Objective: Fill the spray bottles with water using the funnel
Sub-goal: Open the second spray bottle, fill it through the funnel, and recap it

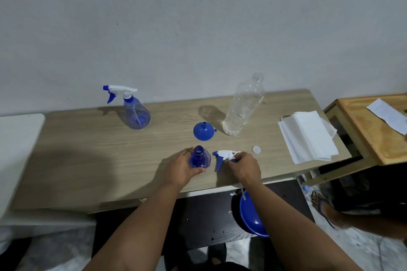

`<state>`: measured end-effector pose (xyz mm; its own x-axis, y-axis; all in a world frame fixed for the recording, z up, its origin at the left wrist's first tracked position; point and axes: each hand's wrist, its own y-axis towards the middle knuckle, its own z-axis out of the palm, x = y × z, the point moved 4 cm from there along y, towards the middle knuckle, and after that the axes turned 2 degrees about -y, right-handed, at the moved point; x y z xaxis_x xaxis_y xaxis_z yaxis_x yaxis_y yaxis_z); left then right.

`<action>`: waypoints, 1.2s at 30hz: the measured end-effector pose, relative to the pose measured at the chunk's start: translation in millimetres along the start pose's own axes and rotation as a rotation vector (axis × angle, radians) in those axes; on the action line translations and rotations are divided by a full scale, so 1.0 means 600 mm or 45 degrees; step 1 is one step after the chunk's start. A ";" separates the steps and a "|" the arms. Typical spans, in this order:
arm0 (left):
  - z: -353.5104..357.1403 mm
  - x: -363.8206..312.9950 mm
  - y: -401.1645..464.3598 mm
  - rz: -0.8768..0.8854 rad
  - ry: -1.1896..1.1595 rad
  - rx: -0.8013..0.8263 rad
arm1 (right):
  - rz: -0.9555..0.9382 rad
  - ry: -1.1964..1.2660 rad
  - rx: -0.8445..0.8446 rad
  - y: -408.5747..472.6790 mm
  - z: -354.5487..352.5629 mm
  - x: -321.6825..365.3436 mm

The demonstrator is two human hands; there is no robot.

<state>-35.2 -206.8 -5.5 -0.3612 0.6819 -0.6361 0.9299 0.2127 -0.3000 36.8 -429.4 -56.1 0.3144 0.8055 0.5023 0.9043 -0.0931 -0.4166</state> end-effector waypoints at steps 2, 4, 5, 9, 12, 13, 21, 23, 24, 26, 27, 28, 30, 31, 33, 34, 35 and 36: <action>-0.001 -0.001 -0.001 0.000 0.011 -0.009 | -0.013 -0.032 0.010 0.002 0.004 -0.004; 0.000 0.001 -0.001 -0.006 0.010 -0.010 | 0.003 -0.062 0.021 0.000 0.007 -0.008; 0.000 0.001 0.000 -0.005 0.012 -0.016 | 0.016 -0.103 0.015 -0.002 0.008 -0.009; 0.001 0.002 0.004 -0.009 0.003 -0.019 | -0.047 -0.172 -0.147 -0.014 -0.007 -0.001; -0.005 0.004 0.012 0.019 0.039 -0.016 | -0.223 -0.057 -0.188 -0.011 -0.022 0.038; -0.007 0.006 0.015 0.031 0.043 -0.010 | -0.281 -0.015 -0.170 -0.008 -0.026 0.058; -0.005 0.037 0.066 0.044 -0.014 0.002 | -0.528 -0.367 0.179 0.089 -0.003 0.251; 0.002 0.053 0.081 0.034 -0.037 -0.020 | -0.517 -0.614 0.232 0.112 0.016 0.282; 0.007 0.059 0.087 0.037 -0.034 -0.023 | -0.517 -0.754 0.255 0.122 0.026 0.292; 0.018 0.072 0.095 0.034 -0.022 -0.034 | -0.522 -0.963 0.325 0.139 0.046 0.303; 0.022 0.075 0.097 0.031 -0.027 -0.046 | -0.519 -1.024 0.368 0.146 0.056 0.304; 0.026 0.079 0.100 0.030 -0.034 -0.052 | -0.519 -1.074 0.402 0.152 0.065 0.302; 0.030 0.083 0.104 0.027 -0.056 -0.040 | -0.549 -1.141 0.398 0.161 0.077 0.301; 0.032 0.084 0.106 0.023 -0.064 -0.027 | -0.573 -1.154 0.375 0.163 0.081 0.301; 0.032 0.083 0.107 0.025 -0.093 -0.016 | -0.607 -1.151 0.364 0.166 0.084 0.303; 0.030 0.079 0.106 0.024 -0.097 -0.011 | -0.611 -1.139 0.380 0.166 0.082 0.304; 0.028 0.076 0.104 0.022 -0.098 -0.009 | -0.606 -1.105 0.397 0.165 0.078 0.305; 0.025 0.072 0.101 0.019 -0.090 -0.008 | -0.597 -1.049 0.405 0.163 0.071 0.306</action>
<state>4.4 -175.2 -61.9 -0.3509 0.6338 -0.6893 0.9356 0.2076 -0.2855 170.7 -265.9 -37.1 -0.4616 0.8863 0.0363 0.7284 0.4021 -0.5548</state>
